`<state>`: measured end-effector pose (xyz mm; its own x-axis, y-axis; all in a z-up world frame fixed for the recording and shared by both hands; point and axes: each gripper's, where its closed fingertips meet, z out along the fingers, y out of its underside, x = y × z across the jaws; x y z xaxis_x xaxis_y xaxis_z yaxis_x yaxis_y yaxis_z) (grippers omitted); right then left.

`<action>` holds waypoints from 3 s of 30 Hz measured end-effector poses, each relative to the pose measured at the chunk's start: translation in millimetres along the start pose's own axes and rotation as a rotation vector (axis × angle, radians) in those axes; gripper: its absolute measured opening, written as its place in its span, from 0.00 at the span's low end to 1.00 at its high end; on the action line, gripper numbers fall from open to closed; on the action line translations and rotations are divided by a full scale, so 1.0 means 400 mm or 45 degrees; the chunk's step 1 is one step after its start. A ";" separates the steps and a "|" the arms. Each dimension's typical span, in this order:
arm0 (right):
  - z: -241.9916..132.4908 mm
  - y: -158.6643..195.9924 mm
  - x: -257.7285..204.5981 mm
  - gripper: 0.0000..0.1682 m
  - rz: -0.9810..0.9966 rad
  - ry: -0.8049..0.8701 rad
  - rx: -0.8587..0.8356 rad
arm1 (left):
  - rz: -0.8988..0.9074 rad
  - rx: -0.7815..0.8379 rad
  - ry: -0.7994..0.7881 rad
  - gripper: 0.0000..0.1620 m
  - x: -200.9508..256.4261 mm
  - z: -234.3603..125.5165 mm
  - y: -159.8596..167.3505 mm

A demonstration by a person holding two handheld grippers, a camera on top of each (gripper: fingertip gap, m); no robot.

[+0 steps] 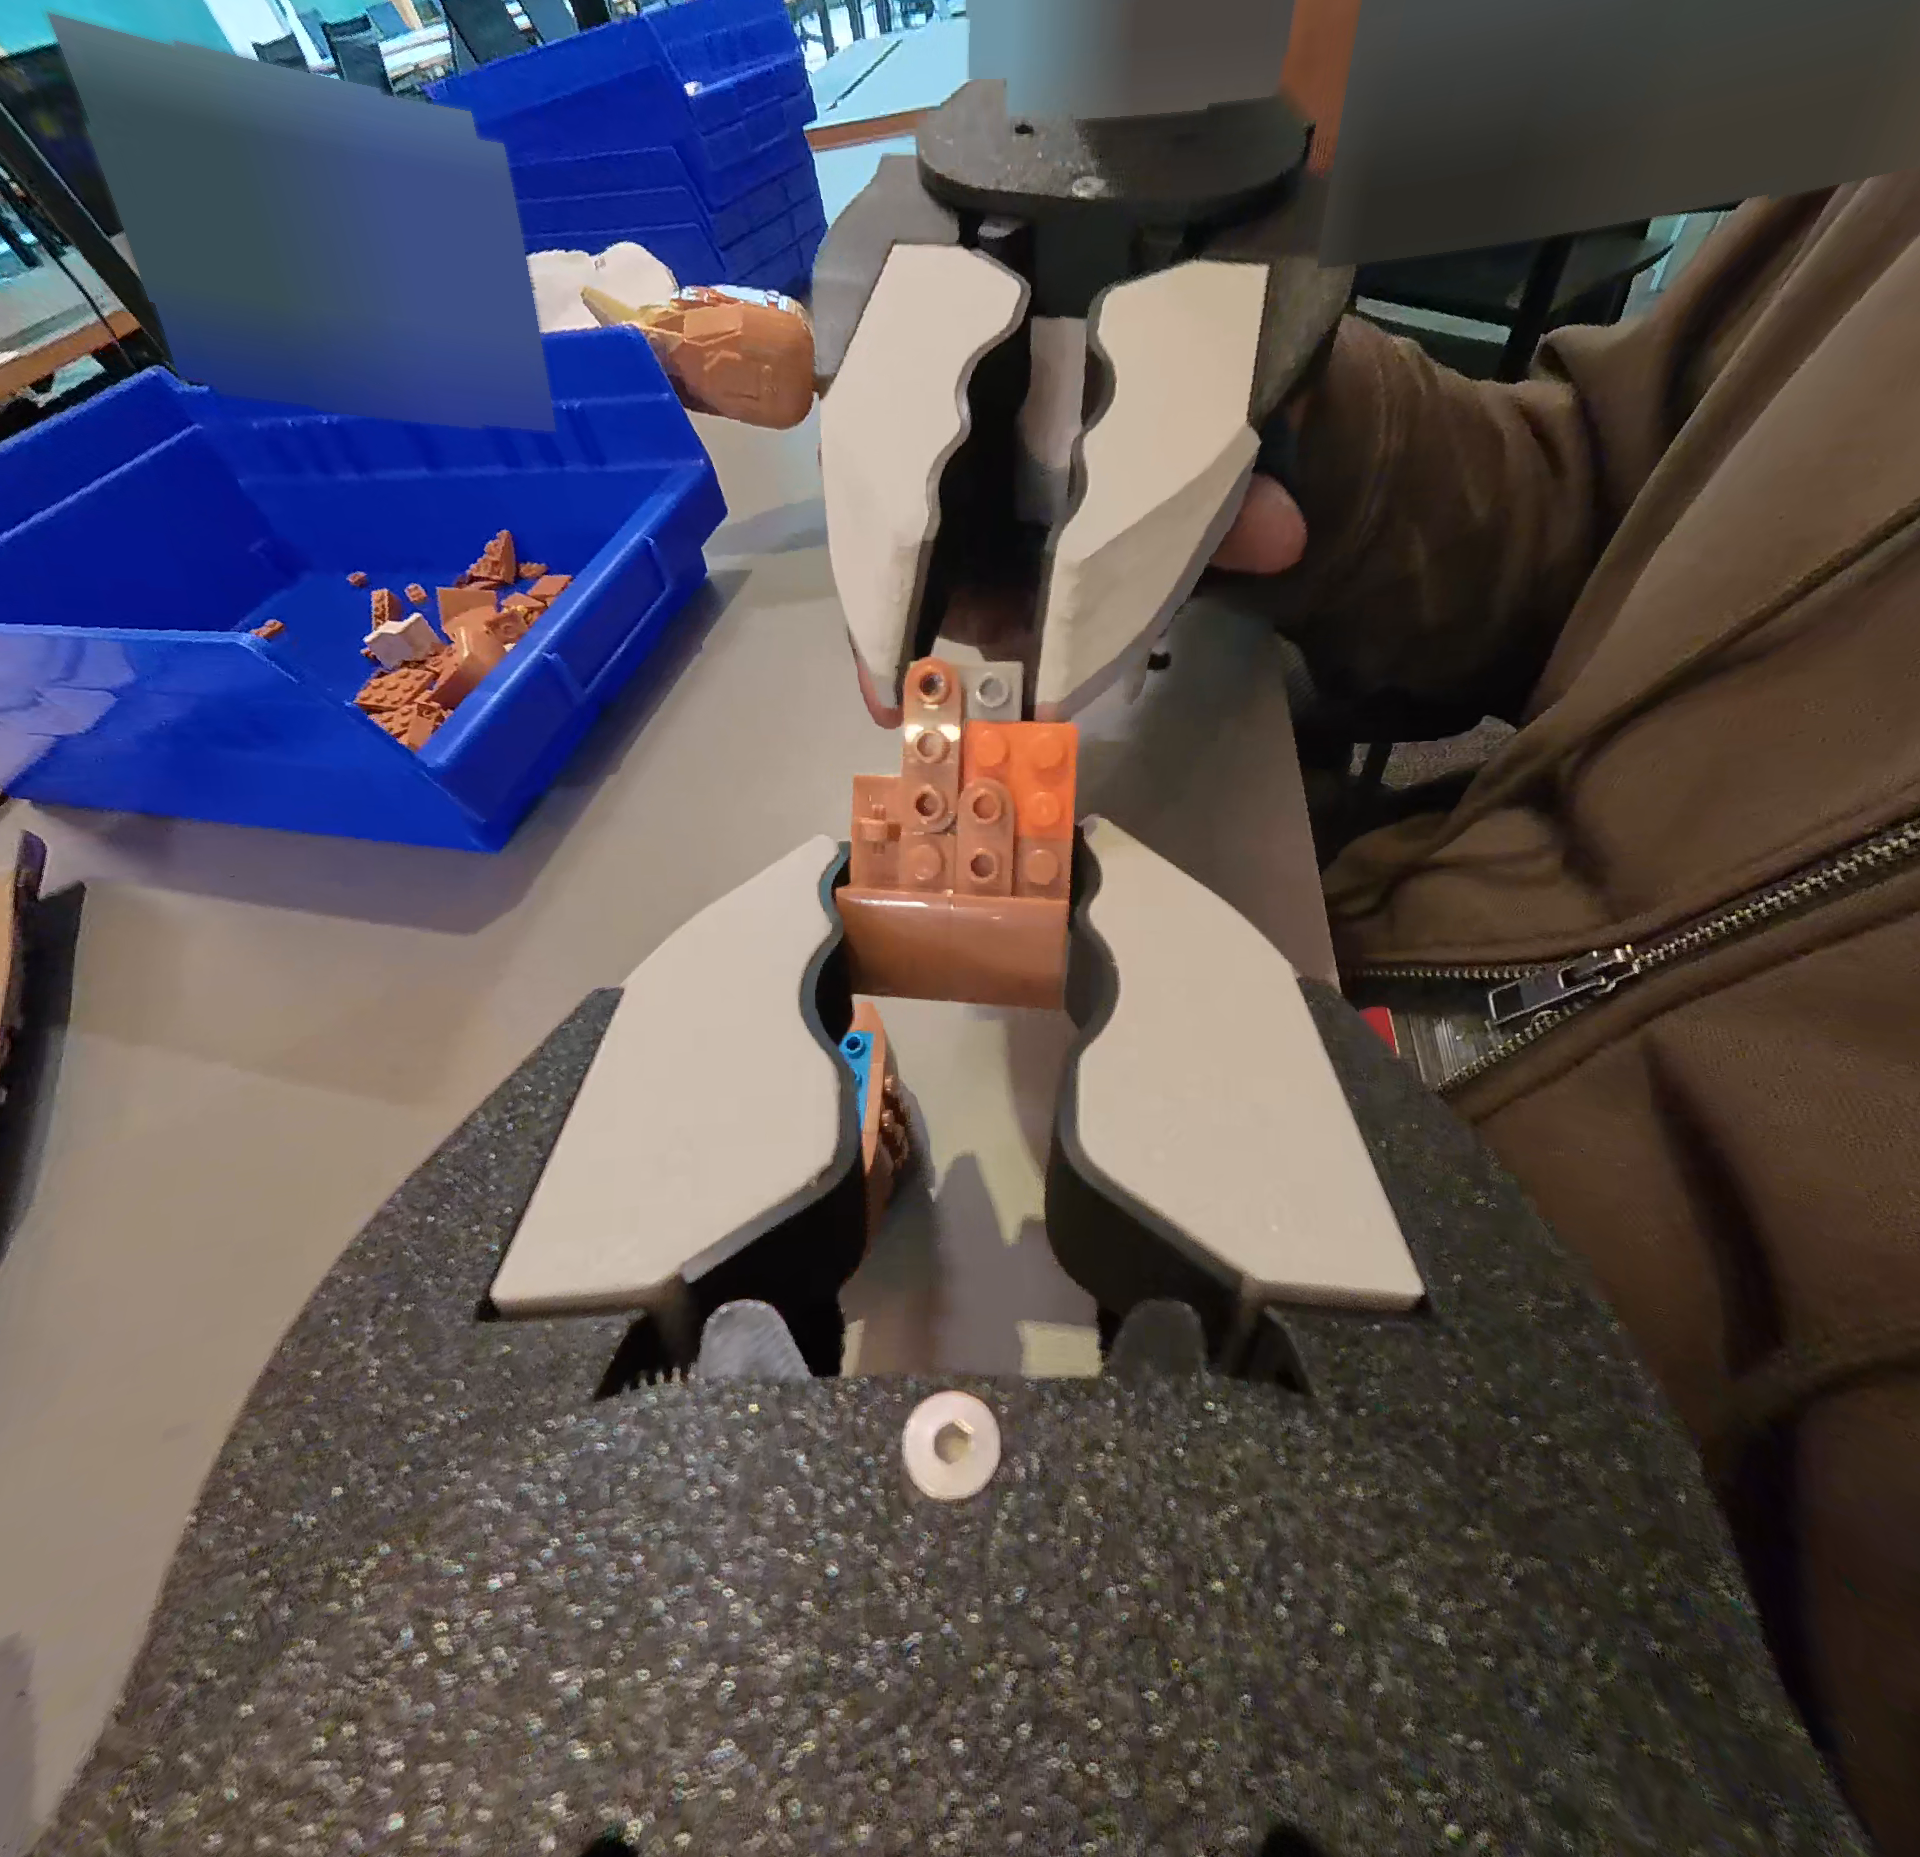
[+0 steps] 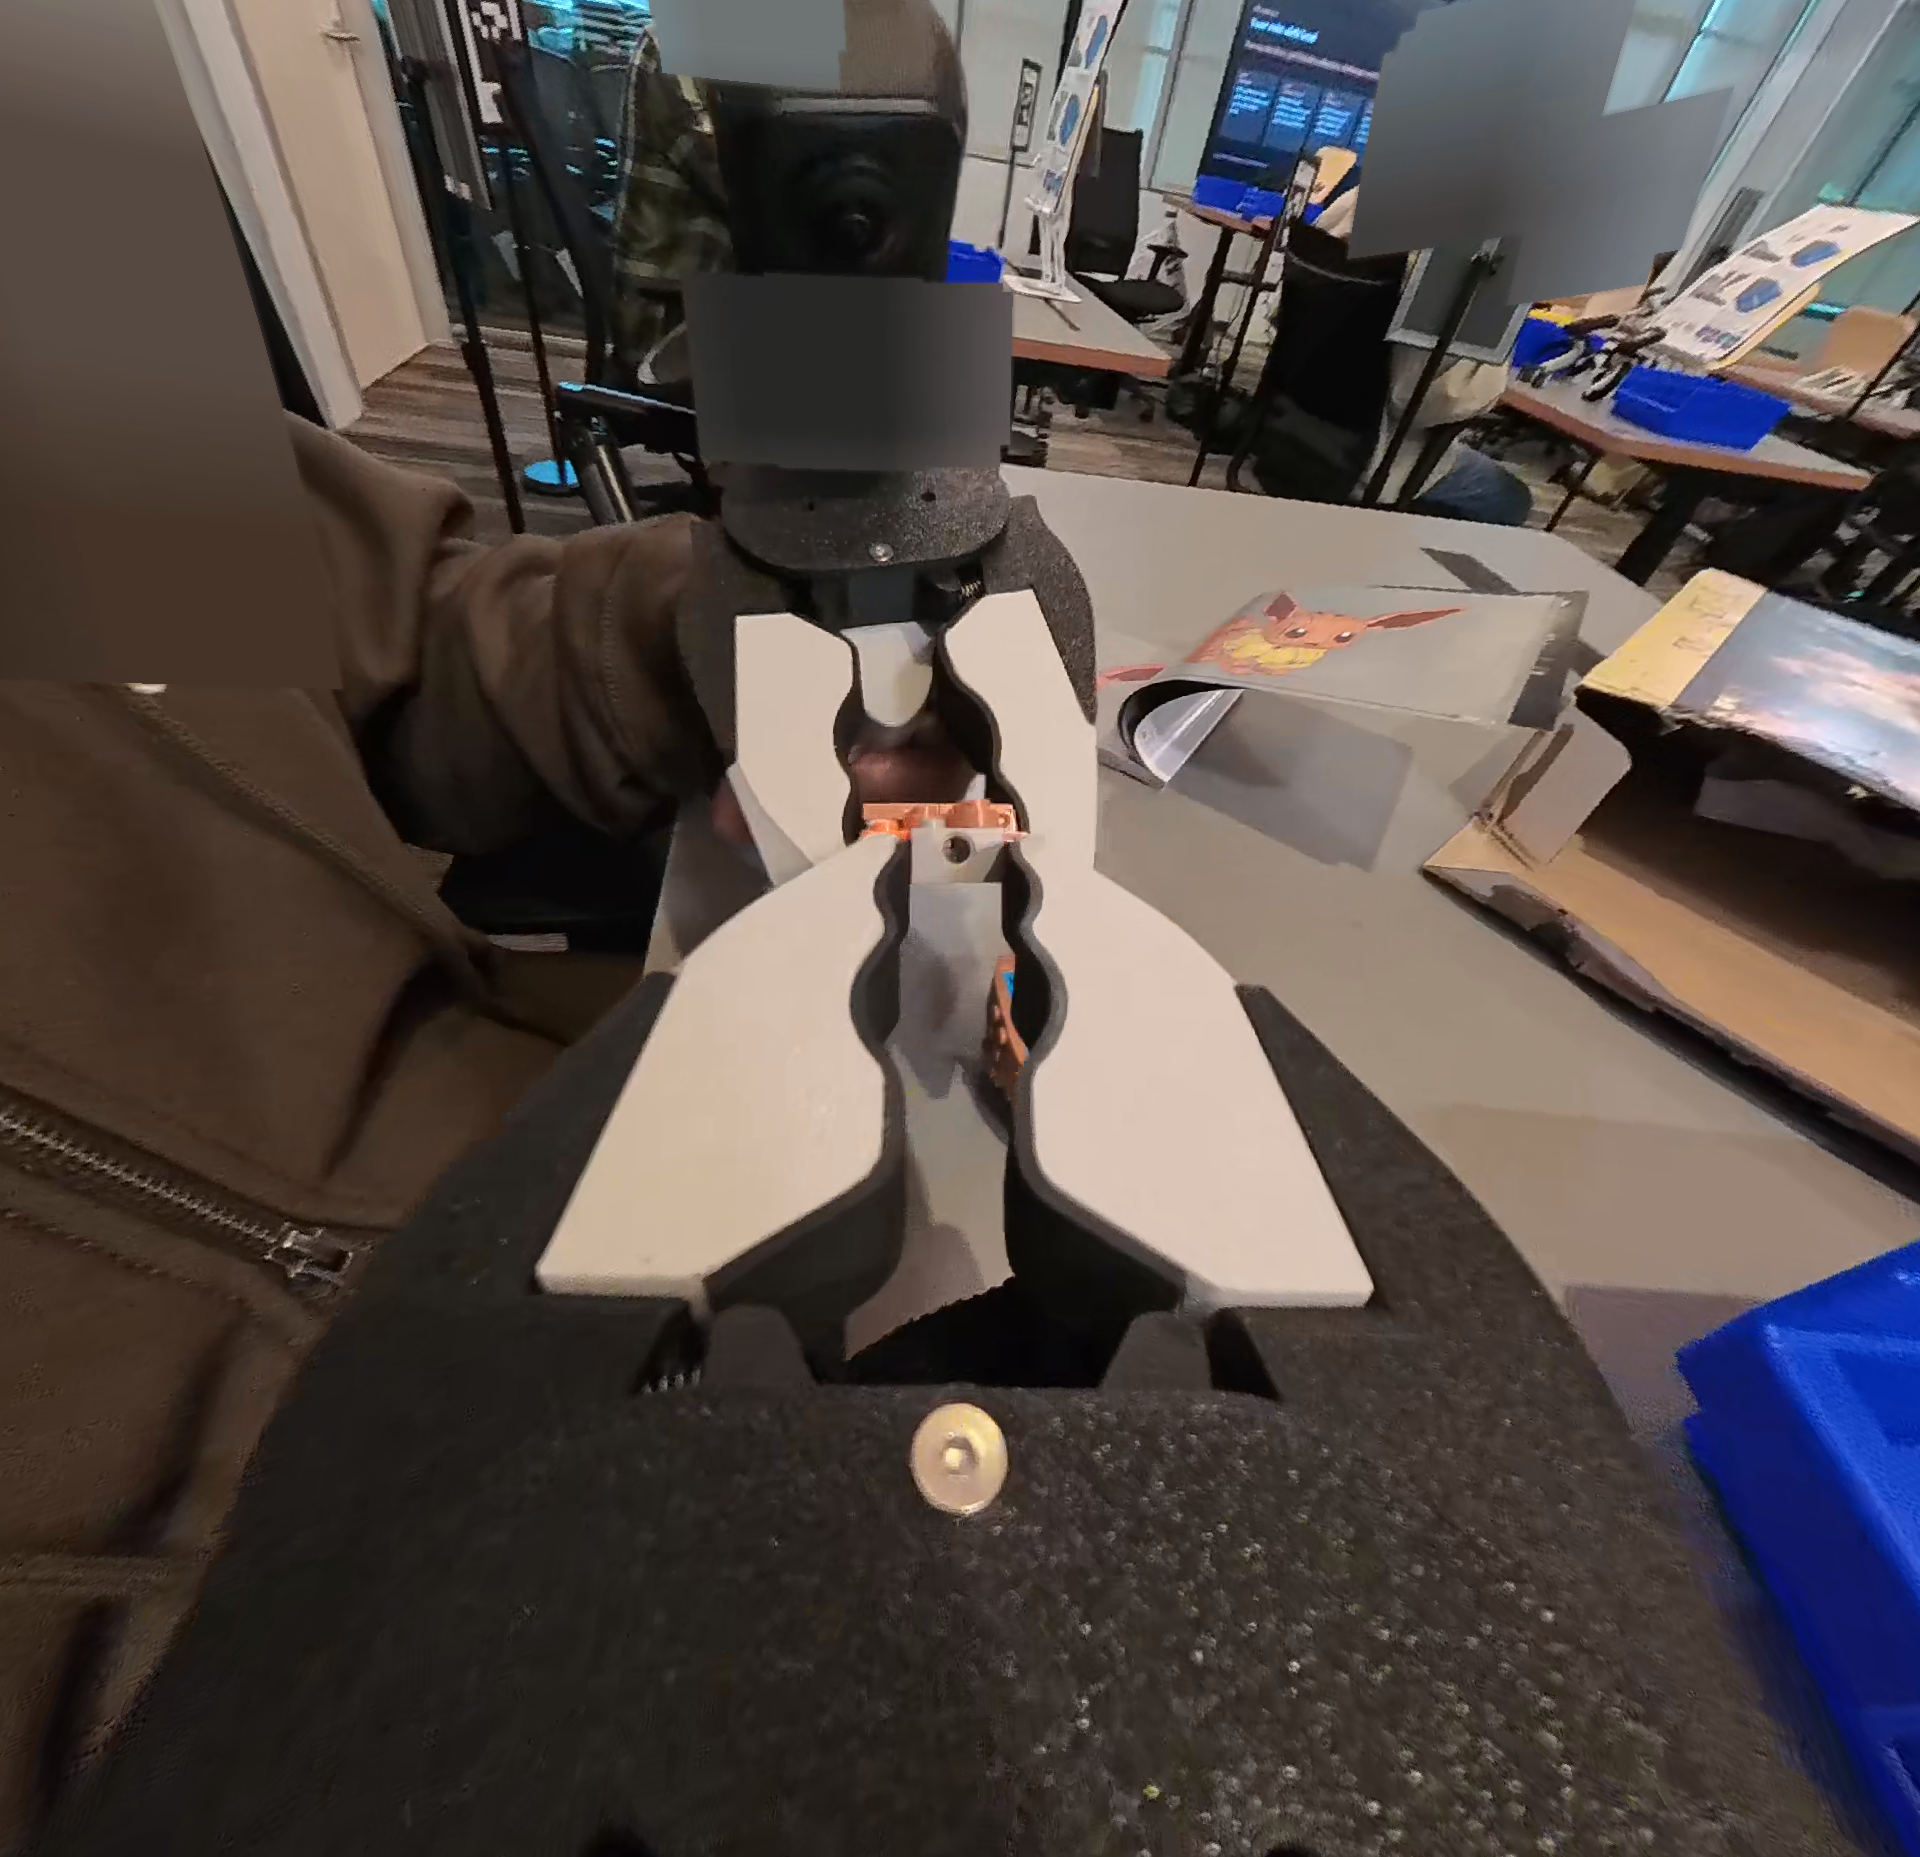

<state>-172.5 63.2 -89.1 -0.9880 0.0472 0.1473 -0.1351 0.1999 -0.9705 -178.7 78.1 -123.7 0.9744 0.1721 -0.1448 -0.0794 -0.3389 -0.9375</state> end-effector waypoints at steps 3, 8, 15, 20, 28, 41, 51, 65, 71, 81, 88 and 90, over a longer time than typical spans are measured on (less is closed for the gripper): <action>-0.003 0.002 -0.008 0.09 -0.001 -0.045 0.002 | -0.052 -0.002 0.061 0.23 0.014 0.002 0.002; -0.013 -0.020 -0.018 0.09 0.001 -0.122 0.084 | -0.247 0.082 0.235 0.23 0.043 0.005 -0.022; -0.021 -0.027 -0.023 0.09 0.046 -0.205 0.147 | -0.488 0.176 0.424 0.23 0.070 0.010 -0.039; -0.022 -0.033 -0.026 0.09 0.089 -0.254 0.191 | -0.553 0.218 0.507 0.23 0.081 0.006 -0.049; -0.019 -0.019 -0.008 0.09 0.221 -0.203 0.198 | -0.433 0.163 0.314 0.23 0.052 0.016 -0.028; -0.038 -0.063 0.032 0.11 0.414 -0.073 0.342 | -0.782 0.623 0.635 0.22 0.062 -0.062 -0.125; -0.015 -0.088 0.002 0.13 0.468 -0.055 0.275 | -0.617 0.462 0.398 0.23 0.054 -0.020 -0.085; -0.044 -0.100 0.001 0.13 0.275 0.042 0.418 | -0.797 0.725 0.440 0.23 0.037 -0.055 -0.125; -0.035 -0.073 0.015 0.14 -0.439 0.376 0.249 | -1.095 0.831 0.502 0.23 0.017 -0.058 -0.129; 0.009 -0.046 -0.012 0.14 -0.941 0.400 0.052 | -1.259 0.676 0.548 0.23 0.042 -0.018 -0.103; 0.005 -0.021 -0.030 0.16 -1.055 0.284 -0.007 | -1.235 0.517 0.556 0.23 0.063 0.001 -0.078; 0.007 -0.012 -0.030 0.17 -1.064 0.258 -0.038 | -1.224 0.474 0.534 0.23 0.063 0.007 -0.071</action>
<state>-160.1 59.0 -86.7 -0.5324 0.0461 0.8453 -0.8074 0.2725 -0.5234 -152.5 94.8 -101.8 0.6526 -0.1362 0.7453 0.7571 0.0779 -0.6487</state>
